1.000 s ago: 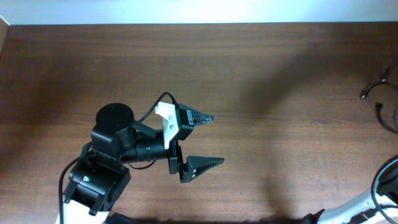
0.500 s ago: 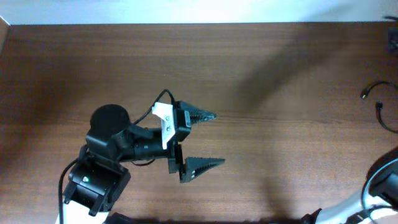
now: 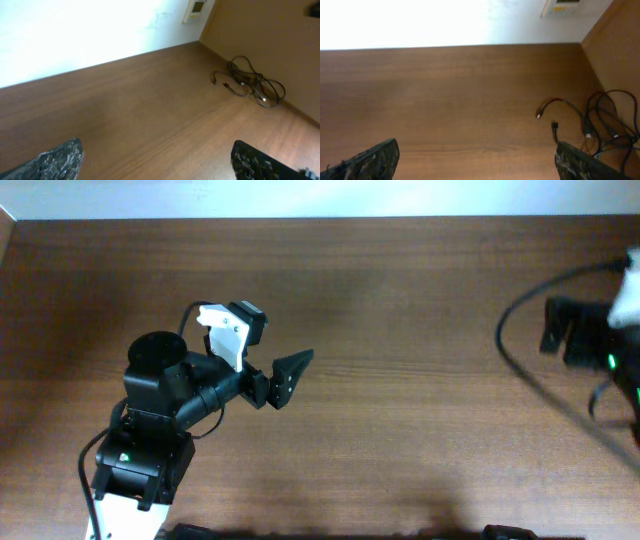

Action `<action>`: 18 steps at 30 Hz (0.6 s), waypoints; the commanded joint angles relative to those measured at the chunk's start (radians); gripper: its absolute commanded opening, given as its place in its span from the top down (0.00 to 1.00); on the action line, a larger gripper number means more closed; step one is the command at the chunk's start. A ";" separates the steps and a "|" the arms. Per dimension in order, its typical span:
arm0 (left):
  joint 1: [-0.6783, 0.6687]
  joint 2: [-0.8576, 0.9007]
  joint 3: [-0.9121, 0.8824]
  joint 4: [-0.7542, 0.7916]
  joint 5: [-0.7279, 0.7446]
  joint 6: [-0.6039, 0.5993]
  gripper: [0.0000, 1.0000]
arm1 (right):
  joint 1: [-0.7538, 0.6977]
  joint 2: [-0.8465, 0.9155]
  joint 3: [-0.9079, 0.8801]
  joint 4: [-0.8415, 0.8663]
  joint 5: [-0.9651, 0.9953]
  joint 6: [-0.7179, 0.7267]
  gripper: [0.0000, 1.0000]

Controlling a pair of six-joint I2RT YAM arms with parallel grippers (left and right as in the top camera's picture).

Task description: Untangle cables

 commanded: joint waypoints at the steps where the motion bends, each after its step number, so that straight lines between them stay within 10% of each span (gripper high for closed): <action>1: 0.004 -0.002 0.005 -0.041 -0.014 -0.003 0.06 | 0.001 -0.254 -0.140 -0.006 -0.037 0.028 0.01; 6: 0.004 -0.002 0.005 -0.077 -0.030 -0.002 0.07 | 0.001 -0.686 -0.671 0.219 -0.030 0.026 0.01; 10: 0.004 0.019 0.005 -0.091 -0.411 -0.022 0.06 | 0.001 -0.695 -1.069 0.578 -0.265 0.027 0.01; 12: 0.004 0.023 0.005 -0.091 -0.565 -0.084 0.02 | 0.001 -0.678 -1.118 0.727 -0.334 0.027 0.01; 18: 0.004 0.023 0.005 -0.083 -0.402 -0.085 0.01 | 0.001 -0.673 -1.119 0.692 -0.333 0.027 0.01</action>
